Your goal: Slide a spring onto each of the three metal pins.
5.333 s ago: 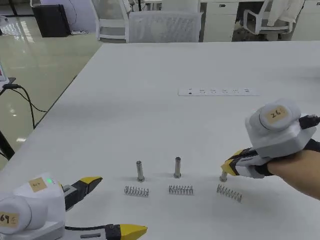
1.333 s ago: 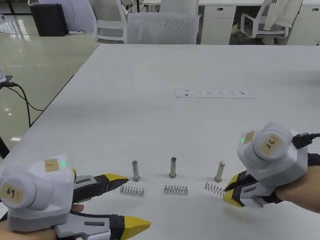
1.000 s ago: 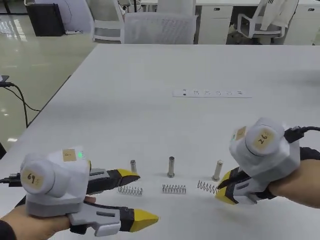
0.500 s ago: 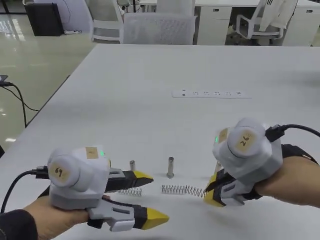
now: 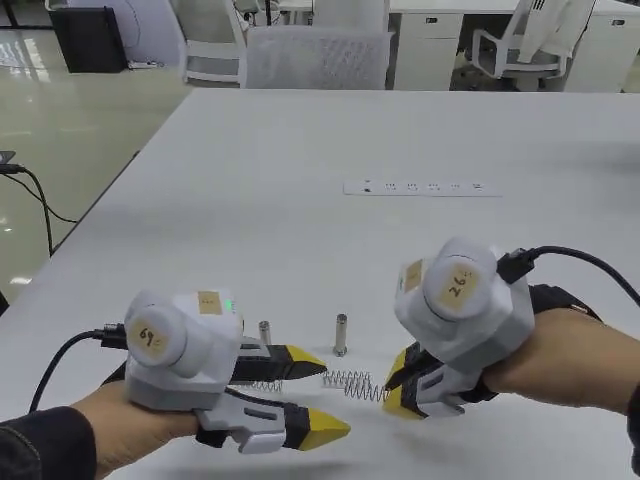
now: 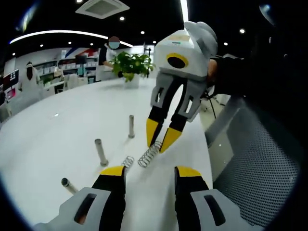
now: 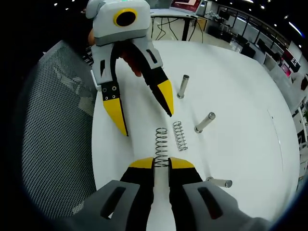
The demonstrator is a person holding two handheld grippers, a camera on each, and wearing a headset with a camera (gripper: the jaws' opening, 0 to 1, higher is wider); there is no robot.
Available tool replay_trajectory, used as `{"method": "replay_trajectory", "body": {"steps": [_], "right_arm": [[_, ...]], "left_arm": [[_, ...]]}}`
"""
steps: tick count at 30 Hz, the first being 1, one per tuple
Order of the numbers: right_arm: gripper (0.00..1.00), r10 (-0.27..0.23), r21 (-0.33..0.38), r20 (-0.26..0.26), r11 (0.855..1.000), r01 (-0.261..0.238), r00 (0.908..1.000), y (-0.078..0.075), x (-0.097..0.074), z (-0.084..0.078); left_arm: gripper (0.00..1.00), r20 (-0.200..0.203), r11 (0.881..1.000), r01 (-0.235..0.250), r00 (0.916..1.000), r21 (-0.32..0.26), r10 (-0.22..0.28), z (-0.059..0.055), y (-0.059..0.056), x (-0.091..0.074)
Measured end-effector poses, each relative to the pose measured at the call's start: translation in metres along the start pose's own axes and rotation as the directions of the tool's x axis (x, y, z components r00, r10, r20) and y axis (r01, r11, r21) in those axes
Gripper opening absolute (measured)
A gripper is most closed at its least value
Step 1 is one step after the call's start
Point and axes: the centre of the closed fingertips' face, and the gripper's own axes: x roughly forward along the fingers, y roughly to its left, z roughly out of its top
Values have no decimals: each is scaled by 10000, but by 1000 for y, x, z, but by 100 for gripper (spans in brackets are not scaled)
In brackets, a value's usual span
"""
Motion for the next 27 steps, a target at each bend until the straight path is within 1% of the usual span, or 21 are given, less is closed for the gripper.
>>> {"method": "replay_trajectory", "body": {"steps": [4, 8, 12, 16, 21, 27], "right_arm": [[8, 102, -237, -4, 9997, -103, 9999, 4, 0, 4], [8, 254, -461, -15, 9986, -254, 9997, 7, 0, 6], [8, 358, -558, 57, 9978, -355, 9993, 10, -1, 9], [8, 468, -661, 17, 9967, -466, 9989, 13, -1, 9], [8, 561, -795, 1, 9953, -560, 9984, 16, -1, 10], [8, 758, -922, -138, 9928, -768, 9970, 21, 0, 8]], "left_arm": [[30, -1, 9999, 20, 10000, 172, -20, 1, -1, 0], [25, 16, 9991, 136, 9999, 414, -137, 1, -4, 1], [23, -65, 9981, 266, 9996, 547, -263, -1, -7, 4], [19, -80, 9965, 363, 9993, 748, -358, 0, -10, 5], [17, -213, 9947, 468, 9988, 916, -450, -2, -13, 7], [10, -401, 9913, 606, 9976, 1170, -563, -6, -16, 9]]}}
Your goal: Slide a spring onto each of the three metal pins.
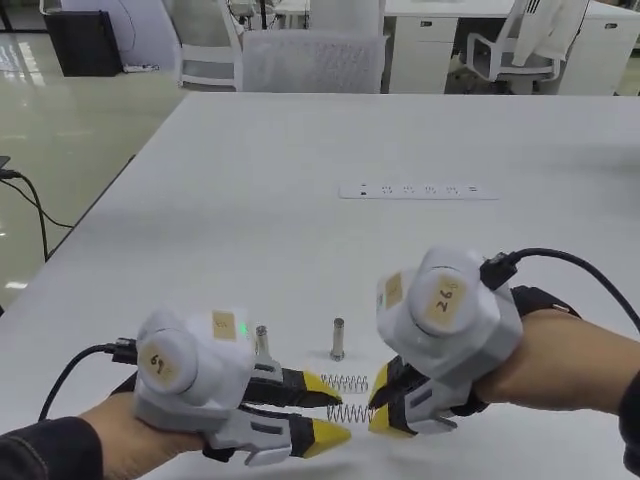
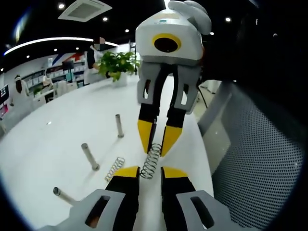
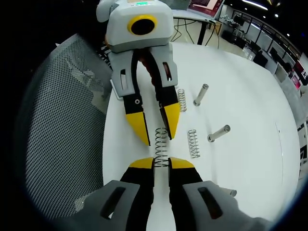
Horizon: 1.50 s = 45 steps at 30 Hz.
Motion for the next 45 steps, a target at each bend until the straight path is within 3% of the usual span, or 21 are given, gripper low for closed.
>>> {"method": "replay_trajectory", "body": {"steps": [8, 19, 24, 36, 45], "right_arm": [[8, 182, -32, -2, 9998, -182, 9998, 4, 1, 0], [8, 220, 236, 185, 9995, -224, 9996, 5, 2, -2], [12, 213, 369, 241, 9991, -222, 9995, 5, 4, -3], [11, 288, 579, 280, 9979, -304, 9992, 5, 8, -6], [8, 229, 560, 353, 9981, -248, 9991, 5, 4, -4]], "left_arm": [[4, -384, 9989, 79, 9992, 471, -61, -7, -2, 1], [2, -438, 9977, 194, 9989, 654, -166, -9, -5, 1], [2, -340, 9978, 212, 9992, 626, -191, -6, -6, 1], [2, 111, 9989, 174, 9998, 437, -179, 4, -6, -1], [2, 65, 9987, 222, 9997, 464, -225, 3, -8, 0]]}}
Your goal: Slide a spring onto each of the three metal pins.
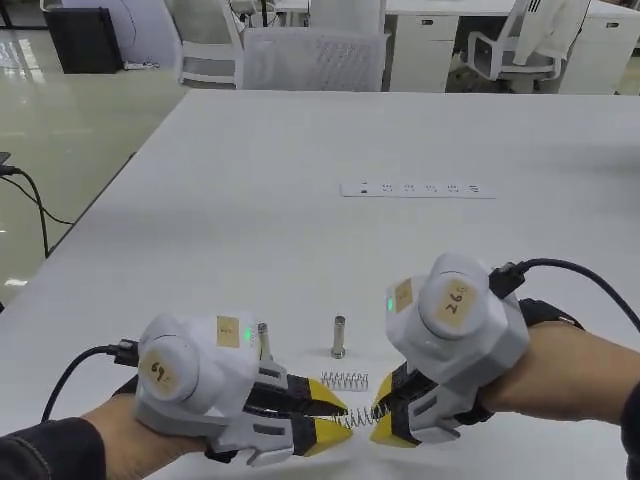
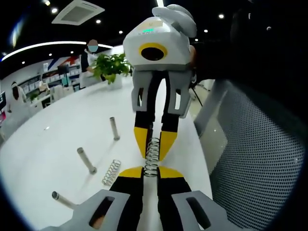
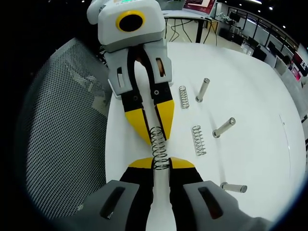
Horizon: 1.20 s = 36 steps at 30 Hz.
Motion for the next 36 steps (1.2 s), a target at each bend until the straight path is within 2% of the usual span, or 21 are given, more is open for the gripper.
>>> {"method": "replay_trajectory", "body": {"steps": [12, 26, 36], "right_arm": [[8, -49, -107, 509, 9999, 54, 9987, 3, -10, 21], [8, 143, -368, 527, 9992, -124, 9985, 10, -10, 35], [8, 121, -536, 228, 9985, -108, 9997, 10, -9, 34]], "left_arm": [[2, -12, 10000, 21, 10000, -36, -21, -1, 0, 1], [2, -49, 9998, 169, 9998, -65, -169, -2, -5, 3], [3, -69, 9999, 161, 9998, -58, -162, -3, -5, 4]]}}
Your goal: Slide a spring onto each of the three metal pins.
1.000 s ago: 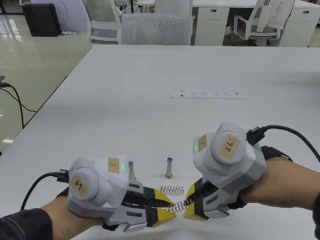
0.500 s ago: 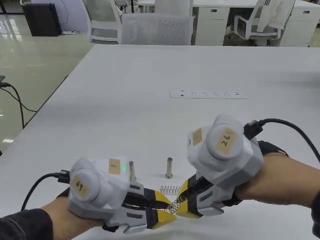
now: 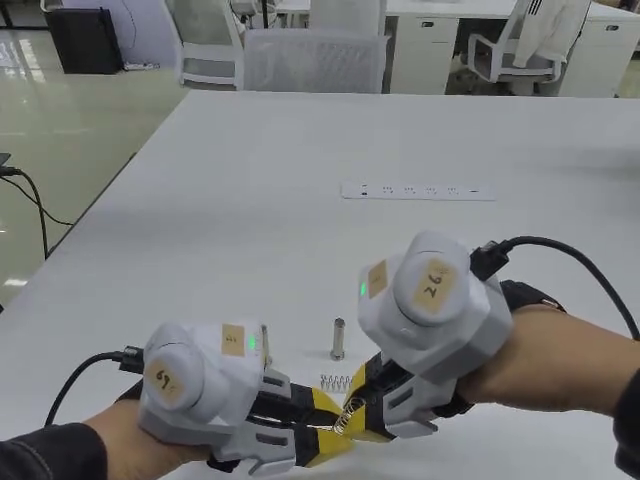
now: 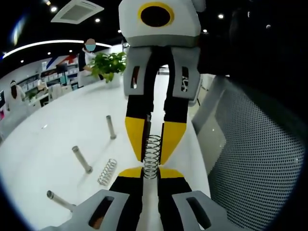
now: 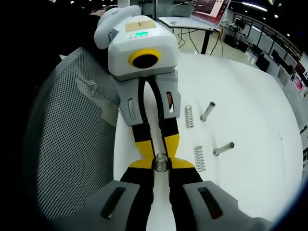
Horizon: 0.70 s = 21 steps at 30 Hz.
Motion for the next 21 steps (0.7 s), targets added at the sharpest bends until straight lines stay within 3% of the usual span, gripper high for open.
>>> {"method": "replay_trajectory", "body": {"steps": [11, 21], "right_arm": [[8, -60, 36, -231, 10000, 61, 9997, -3, -1, -5], [8, -246, 194, -376, 9995, 253, 9990, -11, -8, -12]], "left_arm": [[9, 106, 9996, -40, 9999, -284, 43, 2, 0, -1], [20, 161, 9965, -356, 9992, -756, 369, -4, 8, -9]]}}
